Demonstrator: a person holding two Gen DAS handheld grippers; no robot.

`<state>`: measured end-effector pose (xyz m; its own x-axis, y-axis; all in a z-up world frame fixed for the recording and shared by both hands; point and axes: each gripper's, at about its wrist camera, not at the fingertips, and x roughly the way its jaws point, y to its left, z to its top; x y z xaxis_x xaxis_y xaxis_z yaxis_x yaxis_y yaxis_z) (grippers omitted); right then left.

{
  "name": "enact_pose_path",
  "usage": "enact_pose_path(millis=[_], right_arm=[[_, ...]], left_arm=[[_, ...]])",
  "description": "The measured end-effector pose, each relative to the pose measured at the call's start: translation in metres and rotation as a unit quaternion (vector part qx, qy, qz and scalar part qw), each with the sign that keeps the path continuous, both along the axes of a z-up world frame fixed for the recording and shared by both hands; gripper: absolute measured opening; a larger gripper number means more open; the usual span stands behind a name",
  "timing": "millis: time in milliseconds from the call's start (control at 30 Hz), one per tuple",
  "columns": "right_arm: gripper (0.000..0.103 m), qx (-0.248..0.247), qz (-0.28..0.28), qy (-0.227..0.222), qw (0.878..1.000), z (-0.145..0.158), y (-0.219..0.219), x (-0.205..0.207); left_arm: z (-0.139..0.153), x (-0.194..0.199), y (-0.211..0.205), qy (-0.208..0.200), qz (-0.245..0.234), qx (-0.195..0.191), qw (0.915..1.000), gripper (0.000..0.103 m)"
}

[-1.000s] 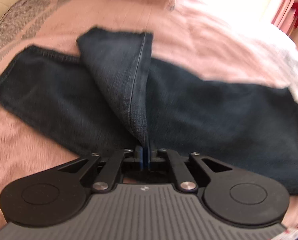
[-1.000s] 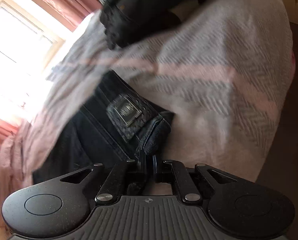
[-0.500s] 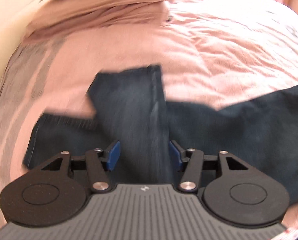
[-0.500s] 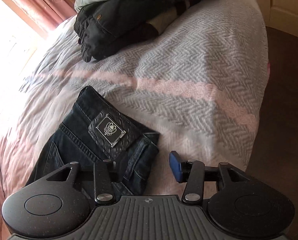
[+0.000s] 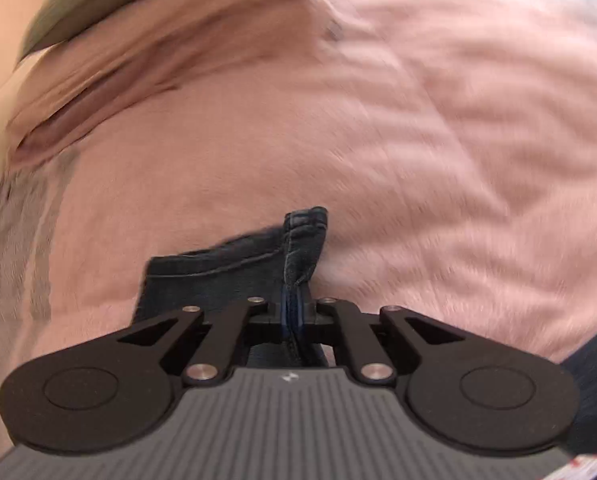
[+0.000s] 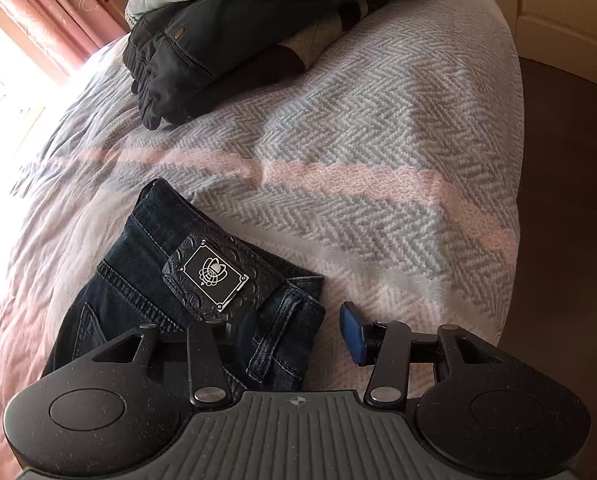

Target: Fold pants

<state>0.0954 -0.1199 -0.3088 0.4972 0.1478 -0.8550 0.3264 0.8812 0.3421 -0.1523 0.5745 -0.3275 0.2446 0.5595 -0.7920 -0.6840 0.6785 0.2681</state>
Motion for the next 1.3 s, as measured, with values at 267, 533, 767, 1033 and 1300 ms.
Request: enact_pose_path(millis=[267,533,767,1033,1300], right_arm=[[0.044,-0.018,0.009,0.0,1.0,-0.001,0.014,0.012],[0.045,-0.033,0.015,-0.003,0.999,-0.003,0.018,0.013],[0.044,-0.03,0.016,-0.008,0.999,-0.004,0.016,0.011],[0.028,-0.028,0.022,-0.003,0.999,-0.002,0.007,0.018],[0.045,0.088,0.01,-0.02,0.996,0.003,-0.014,-0.013]], left_arm=[[0.065,-0.255,0.021,-0.238,0.316,-0.048,0.9172,0.002],[-0.02,-0.341,0.017,-0.367,0.431,-0.168,0.8069,0.006],[-0.006,-0.334,0.025,-0.354,0.4,-0.147,0.8322,0.002],[-0.029,-0.339,0.023,-0.262,0.377,-0.141,0.8775,0.005],[-0.027,-0.341,0.022,-0.258,0.393,-0.138,0.8719,0.008]])
